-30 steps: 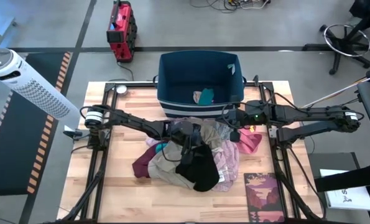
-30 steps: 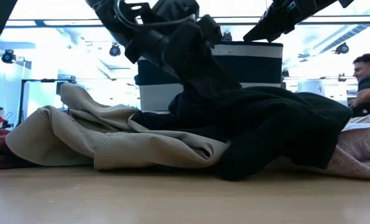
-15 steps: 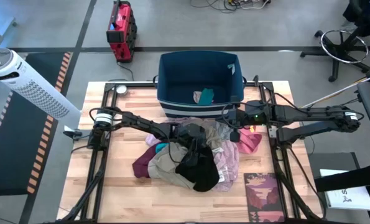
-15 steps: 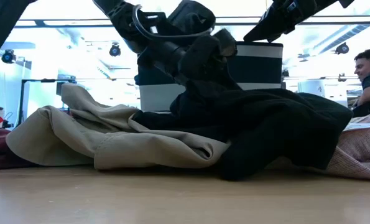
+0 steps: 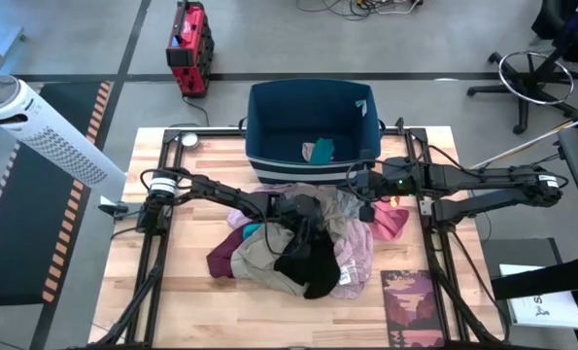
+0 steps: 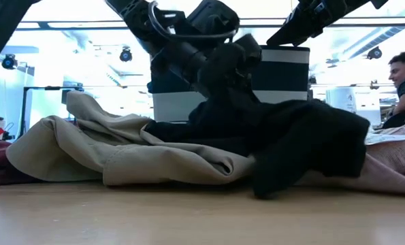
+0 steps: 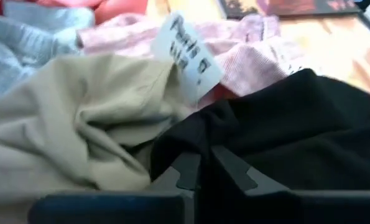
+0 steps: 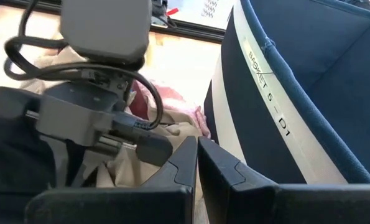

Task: Sort clothes
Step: Put the black shorts into the blue laundry organizer

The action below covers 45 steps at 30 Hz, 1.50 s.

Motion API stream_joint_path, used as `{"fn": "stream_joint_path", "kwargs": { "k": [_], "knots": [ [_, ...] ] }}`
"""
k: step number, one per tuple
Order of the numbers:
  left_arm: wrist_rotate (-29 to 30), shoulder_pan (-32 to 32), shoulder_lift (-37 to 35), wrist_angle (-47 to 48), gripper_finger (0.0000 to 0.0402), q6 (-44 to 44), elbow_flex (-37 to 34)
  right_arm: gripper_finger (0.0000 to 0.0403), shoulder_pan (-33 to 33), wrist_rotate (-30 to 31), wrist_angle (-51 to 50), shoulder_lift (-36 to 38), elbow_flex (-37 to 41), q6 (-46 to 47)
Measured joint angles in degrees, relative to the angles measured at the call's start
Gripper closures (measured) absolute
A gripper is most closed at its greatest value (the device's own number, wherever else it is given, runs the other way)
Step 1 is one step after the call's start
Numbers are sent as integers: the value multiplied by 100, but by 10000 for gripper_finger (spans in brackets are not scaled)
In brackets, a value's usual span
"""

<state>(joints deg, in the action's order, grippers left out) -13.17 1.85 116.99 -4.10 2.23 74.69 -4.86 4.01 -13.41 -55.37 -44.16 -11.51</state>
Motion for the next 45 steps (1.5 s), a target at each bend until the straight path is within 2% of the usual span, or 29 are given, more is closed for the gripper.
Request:
{"fn": "stream_joint_path", "kwargs": {
  "k": [6,13,16,21,26,35,45],
  "knots": [
    [-48,161,-454,559,398,14,112,403,0,0,2,0,0,0],
    [-46,212,-1550,632,400,24,-31,403,0,-1,23,0,4,1],
    [224,212,-2050,690,401,129,-56,403,0,0,46,0,7,3],
    [1177,165,-2783,746,401,333,-56,403,0,-1,50,0,9,26],
    [1329,14,-3315,628,401,392,-56,403,6,0,49,0,9,40],
    [1532,-615,-3538,112,402,801,-56,403,66,-1,74,0,9,63],
    [1526,-1772,-3495,-393,401,908,189,403,105,-9,87,0,9,184]
  ]
}}
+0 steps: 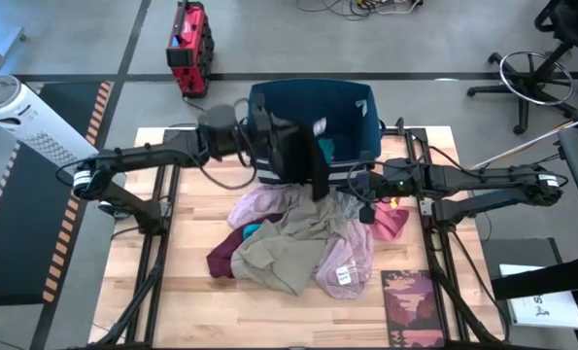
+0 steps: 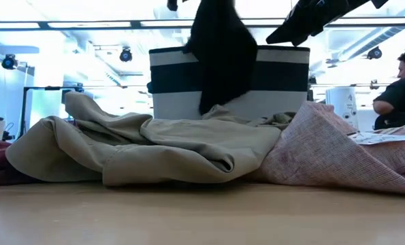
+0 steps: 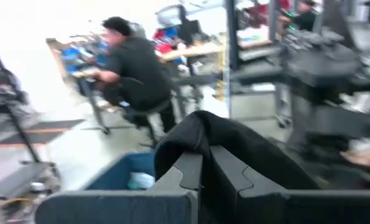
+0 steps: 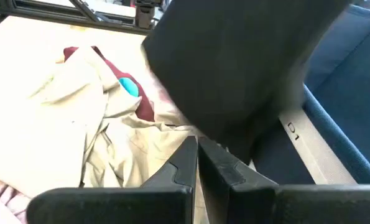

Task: Sort clothes
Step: Put the black shorts into the blue laundry organizer

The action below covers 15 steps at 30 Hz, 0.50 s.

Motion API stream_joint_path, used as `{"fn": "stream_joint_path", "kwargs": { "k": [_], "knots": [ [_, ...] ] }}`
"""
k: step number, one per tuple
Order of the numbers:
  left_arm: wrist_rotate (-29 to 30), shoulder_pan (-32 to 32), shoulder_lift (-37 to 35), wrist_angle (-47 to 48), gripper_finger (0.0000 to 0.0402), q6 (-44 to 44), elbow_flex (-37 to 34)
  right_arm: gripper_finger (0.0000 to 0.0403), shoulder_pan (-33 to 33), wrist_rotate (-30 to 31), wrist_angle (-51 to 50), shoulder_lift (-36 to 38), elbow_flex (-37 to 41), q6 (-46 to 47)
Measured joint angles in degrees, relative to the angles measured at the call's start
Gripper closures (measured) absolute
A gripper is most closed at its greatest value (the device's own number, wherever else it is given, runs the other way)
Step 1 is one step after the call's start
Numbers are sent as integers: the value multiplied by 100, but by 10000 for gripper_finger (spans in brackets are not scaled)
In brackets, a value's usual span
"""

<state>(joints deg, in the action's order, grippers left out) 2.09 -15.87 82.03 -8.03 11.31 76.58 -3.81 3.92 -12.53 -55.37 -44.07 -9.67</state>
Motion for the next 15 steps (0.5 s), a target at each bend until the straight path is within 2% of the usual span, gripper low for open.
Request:
{"fn": "stream_joint_path", "kwargs": {
  "k": [4,7,10,15],
  "knots": [
    [-12,-317,146,-3,401,3,136,403,57,-7,16,0,0,33],
    [-311,-513,299,-47,401,23,341,403,123,-7,132,-2,0,35],
    [-721,-654,482,-153,401,41,707,403,183,-9,152,-1,-2,36],
    [-813,-822,877,83,401,312,1536,403,246,-7,153,-2,-2,93]
  ]
}}
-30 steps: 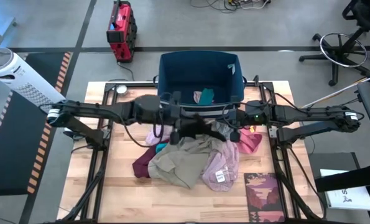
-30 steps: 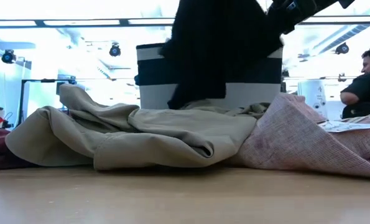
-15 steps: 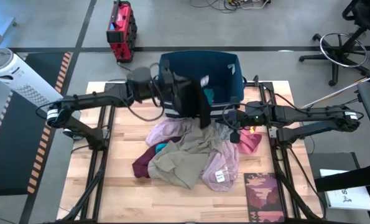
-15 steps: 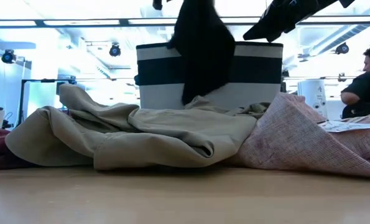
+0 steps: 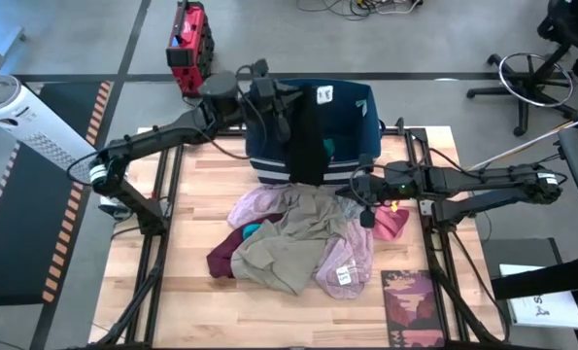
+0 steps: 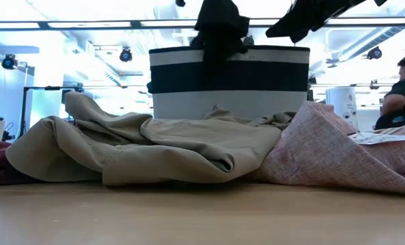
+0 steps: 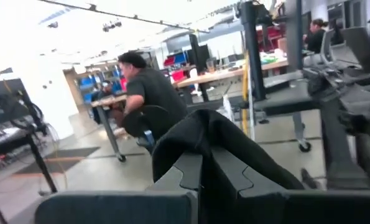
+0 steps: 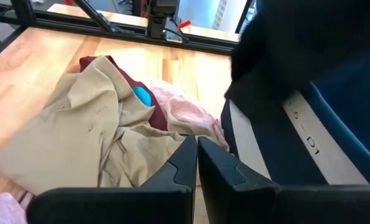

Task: Sort clothes
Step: Put the black shorts into the blue laundry organizer

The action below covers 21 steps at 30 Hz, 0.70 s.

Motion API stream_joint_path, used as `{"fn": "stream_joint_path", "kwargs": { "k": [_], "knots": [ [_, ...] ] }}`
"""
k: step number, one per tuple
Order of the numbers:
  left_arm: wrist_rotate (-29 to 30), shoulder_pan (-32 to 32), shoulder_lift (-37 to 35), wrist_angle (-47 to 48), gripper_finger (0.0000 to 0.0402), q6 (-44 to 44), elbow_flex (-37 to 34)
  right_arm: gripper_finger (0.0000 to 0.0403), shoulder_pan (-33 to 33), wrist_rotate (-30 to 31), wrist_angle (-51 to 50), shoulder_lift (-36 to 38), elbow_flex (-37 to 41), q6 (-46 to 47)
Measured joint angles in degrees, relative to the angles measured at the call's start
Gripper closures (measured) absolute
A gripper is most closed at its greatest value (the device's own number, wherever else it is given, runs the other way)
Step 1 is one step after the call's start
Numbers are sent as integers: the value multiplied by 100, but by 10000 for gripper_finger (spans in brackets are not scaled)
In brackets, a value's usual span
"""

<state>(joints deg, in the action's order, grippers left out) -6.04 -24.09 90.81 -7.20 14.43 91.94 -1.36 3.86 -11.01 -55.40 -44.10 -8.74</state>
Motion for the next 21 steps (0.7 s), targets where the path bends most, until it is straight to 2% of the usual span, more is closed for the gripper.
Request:
{"fn": "stream_joint_path", "kwargs": {
  "k": [13,17,21],
  "knots": [
    [-27,-407,1360,1883,401,551,2609,403,1,2,0,0,2,36],
    [-21,-592,1609,2203,401,703,3028,403,1,2,-24,0,15,29],
    [8,-795,1663,2208,401,543,3136,403,1,4,-75,0,24,27]
  ]
}}
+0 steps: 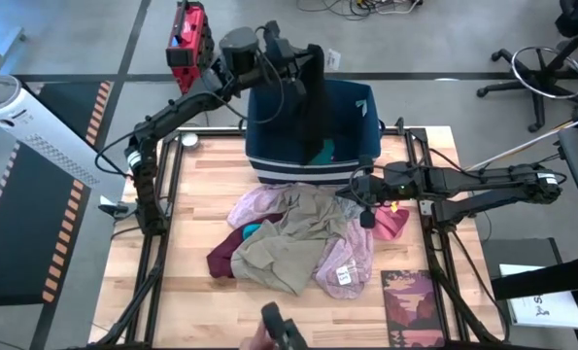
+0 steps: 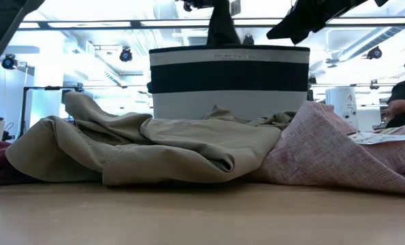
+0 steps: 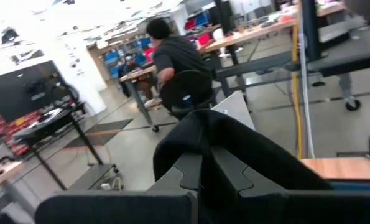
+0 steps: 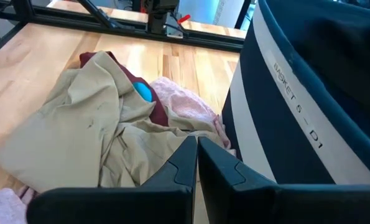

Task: Sort clothes
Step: Put the black shorts into the blue laundry organizer

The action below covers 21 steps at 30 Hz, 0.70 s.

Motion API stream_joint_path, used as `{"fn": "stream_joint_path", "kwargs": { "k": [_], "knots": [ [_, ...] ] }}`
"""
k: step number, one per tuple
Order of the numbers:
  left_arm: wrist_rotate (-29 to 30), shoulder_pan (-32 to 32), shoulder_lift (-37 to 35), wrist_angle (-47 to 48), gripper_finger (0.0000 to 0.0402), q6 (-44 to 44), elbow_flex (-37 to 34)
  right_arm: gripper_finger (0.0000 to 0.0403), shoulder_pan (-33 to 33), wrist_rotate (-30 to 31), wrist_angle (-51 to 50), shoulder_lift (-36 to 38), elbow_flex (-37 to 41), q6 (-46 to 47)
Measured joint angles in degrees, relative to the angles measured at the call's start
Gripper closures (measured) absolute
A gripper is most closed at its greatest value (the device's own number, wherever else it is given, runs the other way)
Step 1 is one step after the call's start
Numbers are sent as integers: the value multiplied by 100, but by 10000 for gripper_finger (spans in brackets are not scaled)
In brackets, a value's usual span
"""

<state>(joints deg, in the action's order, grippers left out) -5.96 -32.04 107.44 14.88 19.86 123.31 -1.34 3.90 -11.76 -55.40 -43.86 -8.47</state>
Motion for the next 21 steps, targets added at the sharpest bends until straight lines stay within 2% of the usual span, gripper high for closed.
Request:
{"fn": "stream_joint_path", "kwargs": {
  "k": [6,12,18,21],
  "knots": [
    [-105,-66,-6,292,401,-173,-308,403,0,4,-1,0,2,-71],
    [-128,-67,20,331,401,-94,-1094,403,0,4,1,0,15,-112],
    [-741,-65,22,821,401,-88,-1691,403,0,4,1,0,112,-104],
    [-769,-64,22,976,394,-88,-1817,403,-2,8,8,0,176,-49]
  ]
}}
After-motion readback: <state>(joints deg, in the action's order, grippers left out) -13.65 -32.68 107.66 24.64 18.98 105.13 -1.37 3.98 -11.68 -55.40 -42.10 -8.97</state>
